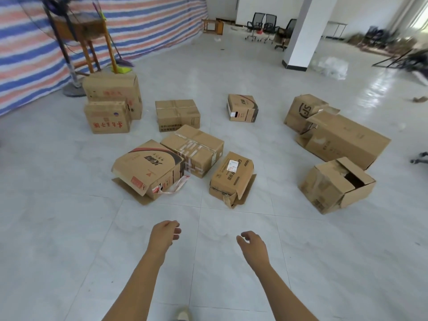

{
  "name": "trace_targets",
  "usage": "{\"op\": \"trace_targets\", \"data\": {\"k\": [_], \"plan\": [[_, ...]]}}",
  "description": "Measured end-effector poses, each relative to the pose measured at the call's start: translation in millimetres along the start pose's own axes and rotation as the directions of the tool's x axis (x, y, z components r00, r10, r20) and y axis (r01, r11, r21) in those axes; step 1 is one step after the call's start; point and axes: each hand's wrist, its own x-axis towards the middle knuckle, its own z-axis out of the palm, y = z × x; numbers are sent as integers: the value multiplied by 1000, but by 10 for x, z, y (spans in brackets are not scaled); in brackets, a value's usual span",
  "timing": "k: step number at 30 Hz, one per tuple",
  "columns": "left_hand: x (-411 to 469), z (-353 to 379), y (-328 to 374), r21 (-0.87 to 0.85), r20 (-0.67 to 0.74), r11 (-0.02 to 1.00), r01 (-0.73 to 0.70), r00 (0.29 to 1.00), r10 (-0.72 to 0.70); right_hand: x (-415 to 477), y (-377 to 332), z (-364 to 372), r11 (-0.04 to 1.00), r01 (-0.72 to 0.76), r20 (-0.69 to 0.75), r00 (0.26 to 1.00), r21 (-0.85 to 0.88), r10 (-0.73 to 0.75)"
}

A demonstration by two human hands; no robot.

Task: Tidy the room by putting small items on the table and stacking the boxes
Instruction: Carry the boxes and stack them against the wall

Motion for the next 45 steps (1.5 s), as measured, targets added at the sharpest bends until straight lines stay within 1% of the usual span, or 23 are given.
{"op": "trace_targets", "data": {"k": [3, 7, 11, 14, 18, 25, 29, 32, 35, 37, 39, 42, 45], "plan": [[323, -87, 152, -27, -4, 999, 42, 999, -42, 245, -255, 115, 1000, -11, 18, 1000, -16, 11], [591, -50, 97, 0, 57, 991, 132, 990, -132, 509, -373, 229, 996, -69, 52, 996, -49, 71], [988, 23, 288, -9, 44, 985, 174, 984, -173, 913, -517, 194, 993, -105, 53, 993, -57, 108], [1302, 132, 522, -9, 21, 988, 157, 987, -157, 1295, -659, 158, 993, -107, 72, 991, -52, 111], [1749, 421, 819, 21, 4, 985, 169, 986, -169, 1972, -858, 69, 996, -84, 83, 993, -12, 85], [2411, 1084, 1551, 49, -48, 988, 148, 988, -145, 3219, -1232, -404, 996, -35, 52, 998, 88, 30], [2607, 1343, 1899, 72, -91, 992, 100, 991, -93, 3635, -1326, -562, 995, -30, 98, 995, 94, 20], [2731, 1425, 2019, 86, -129, 993, 81, 989, -70, 3808, -1321, -569, 992, -37, 115, 993, 122, 23], [2811, 1421, 2063, 96, -175, 992, 80, 983, -63, 3956, -1335, -494, 994, -46, 170, 985, 103, 28], [2819, 1335, 2025, 91, -227, 992, 90, 972, -67, 3990, -1377, -382, 994, -30, 221, 975, 103, 6], [2825, 1208, 1957, 76, -276, 992, 100, 958, -75, 3993, -1476, -263, 996, 16, 286, 957, 86, -41], [2876, 987, 1891, 16, -335, 987, 159, 931, -144, 4038, -1675, -87, 996, 83, 375, 923, 29, -88], [2991, 741, 1905, -39, -384, 984, 177, 906, -178, 4123, -1960, 50, 991, 133, 401, 908, -2, -121]]}}
